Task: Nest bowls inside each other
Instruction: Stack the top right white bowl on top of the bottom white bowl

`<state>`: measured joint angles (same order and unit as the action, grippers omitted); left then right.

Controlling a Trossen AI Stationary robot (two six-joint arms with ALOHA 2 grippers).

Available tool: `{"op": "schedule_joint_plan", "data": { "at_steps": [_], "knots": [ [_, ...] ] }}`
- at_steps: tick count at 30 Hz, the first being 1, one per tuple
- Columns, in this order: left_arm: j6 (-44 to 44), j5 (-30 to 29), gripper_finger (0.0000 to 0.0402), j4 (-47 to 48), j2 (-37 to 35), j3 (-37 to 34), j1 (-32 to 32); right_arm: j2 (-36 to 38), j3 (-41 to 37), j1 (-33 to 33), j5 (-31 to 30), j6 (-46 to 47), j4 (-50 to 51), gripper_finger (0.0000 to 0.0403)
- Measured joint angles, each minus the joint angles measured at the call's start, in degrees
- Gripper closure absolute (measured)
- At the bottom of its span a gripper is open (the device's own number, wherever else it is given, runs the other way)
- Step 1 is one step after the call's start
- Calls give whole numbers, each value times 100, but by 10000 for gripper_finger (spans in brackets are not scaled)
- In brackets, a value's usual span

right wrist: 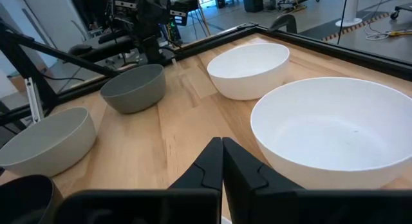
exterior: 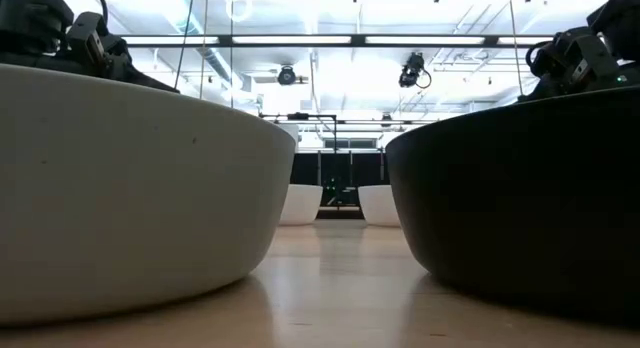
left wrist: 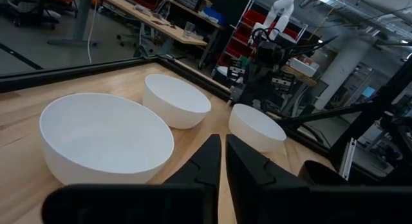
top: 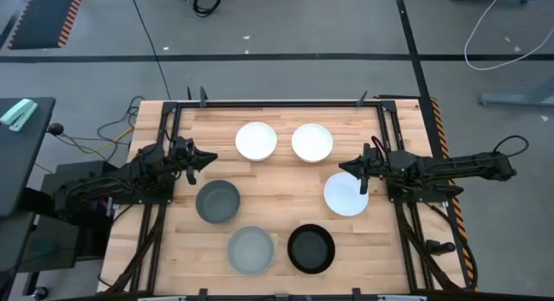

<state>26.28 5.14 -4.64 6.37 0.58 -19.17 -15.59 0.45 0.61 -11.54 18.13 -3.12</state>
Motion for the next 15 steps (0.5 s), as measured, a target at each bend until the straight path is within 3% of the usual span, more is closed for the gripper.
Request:
{"op": "schedule_joint_plan", "data": {
  "at_steps": [7, 15],
  "knots": [
    [709, -192, 384, -687, 0, 0, 1, 0, 0, 0, 1, 1078, -175, 392],
    [907, -969, 379, -2089, -1, 0, 1, 0, 0, 2, -2, 2072, -1433, 392]
  ]
}}
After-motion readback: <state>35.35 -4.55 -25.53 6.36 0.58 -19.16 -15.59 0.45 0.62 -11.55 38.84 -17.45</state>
